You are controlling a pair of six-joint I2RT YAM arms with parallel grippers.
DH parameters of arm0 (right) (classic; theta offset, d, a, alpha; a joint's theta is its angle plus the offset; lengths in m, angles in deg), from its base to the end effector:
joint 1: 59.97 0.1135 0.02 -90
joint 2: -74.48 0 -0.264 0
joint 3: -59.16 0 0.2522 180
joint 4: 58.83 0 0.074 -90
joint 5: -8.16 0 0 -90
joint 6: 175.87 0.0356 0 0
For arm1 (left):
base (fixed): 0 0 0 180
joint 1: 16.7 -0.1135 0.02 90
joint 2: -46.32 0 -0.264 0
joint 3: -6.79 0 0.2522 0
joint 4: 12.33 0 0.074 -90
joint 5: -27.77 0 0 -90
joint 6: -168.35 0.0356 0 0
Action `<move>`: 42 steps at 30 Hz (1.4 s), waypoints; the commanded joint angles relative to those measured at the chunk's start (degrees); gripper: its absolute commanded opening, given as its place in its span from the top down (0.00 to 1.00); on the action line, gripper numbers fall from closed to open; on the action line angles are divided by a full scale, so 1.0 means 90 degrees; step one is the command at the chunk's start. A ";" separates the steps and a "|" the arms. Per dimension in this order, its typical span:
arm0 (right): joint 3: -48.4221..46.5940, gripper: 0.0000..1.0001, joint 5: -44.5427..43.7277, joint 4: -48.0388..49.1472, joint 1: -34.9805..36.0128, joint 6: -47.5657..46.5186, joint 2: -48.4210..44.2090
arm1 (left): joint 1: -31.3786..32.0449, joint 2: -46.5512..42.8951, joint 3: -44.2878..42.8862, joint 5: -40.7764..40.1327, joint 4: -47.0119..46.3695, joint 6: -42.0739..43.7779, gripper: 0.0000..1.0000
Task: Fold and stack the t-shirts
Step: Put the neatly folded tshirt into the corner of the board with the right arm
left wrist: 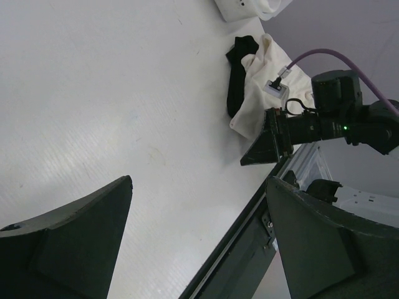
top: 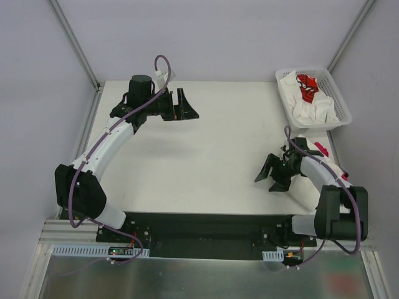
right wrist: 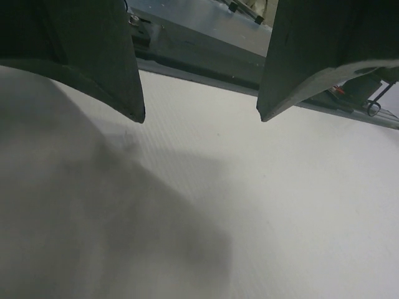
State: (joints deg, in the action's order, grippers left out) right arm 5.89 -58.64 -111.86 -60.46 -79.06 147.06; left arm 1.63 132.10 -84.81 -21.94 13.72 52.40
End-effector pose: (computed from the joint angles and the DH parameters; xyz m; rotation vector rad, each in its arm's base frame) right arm 0.2115 0.0122 0.1803 0.0891 2.7979 0.5974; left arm 0.3216 -0.1308 0.3674 0.3693 1.9854 -1.1789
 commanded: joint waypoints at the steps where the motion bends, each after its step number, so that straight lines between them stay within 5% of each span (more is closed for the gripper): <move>1: 0.0044 0.25 0.0117 0.1080 0.0035 0.0502 0.0802 | 0.0014 -0.0204 -0.0052 0.0132 -0.0204 0.0091 0.13; 10: -0.0424 0.24 -0.0078 0.1706 -0.0257 0.0581 0.1876 | 0.0014 -0.0370 -0.0052 0.0132 -0.0136 0.0140 0.13; 20: -0.0552 0.23 -0.0145 0.1921 -0.1809 0.0435 0.1917 | 0.0014 -0.0429 -0.0052 0.0015 0.0128 0.0316 0.13; 42: -0.2075 0.23 -0.0625 0.2195 -0.2650 0.0884 0.2678 | 0.0014 -0.0468 0.0114 0.0191 0.0128 0.0325 0.13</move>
State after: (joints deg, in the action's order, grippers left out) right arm -9.32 -59.12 -94.75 -81.64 -71.21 169.83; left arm 1.63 130.38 -84.44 -21.90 14.79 53.84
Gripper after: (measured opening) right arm 0.771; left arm 0.873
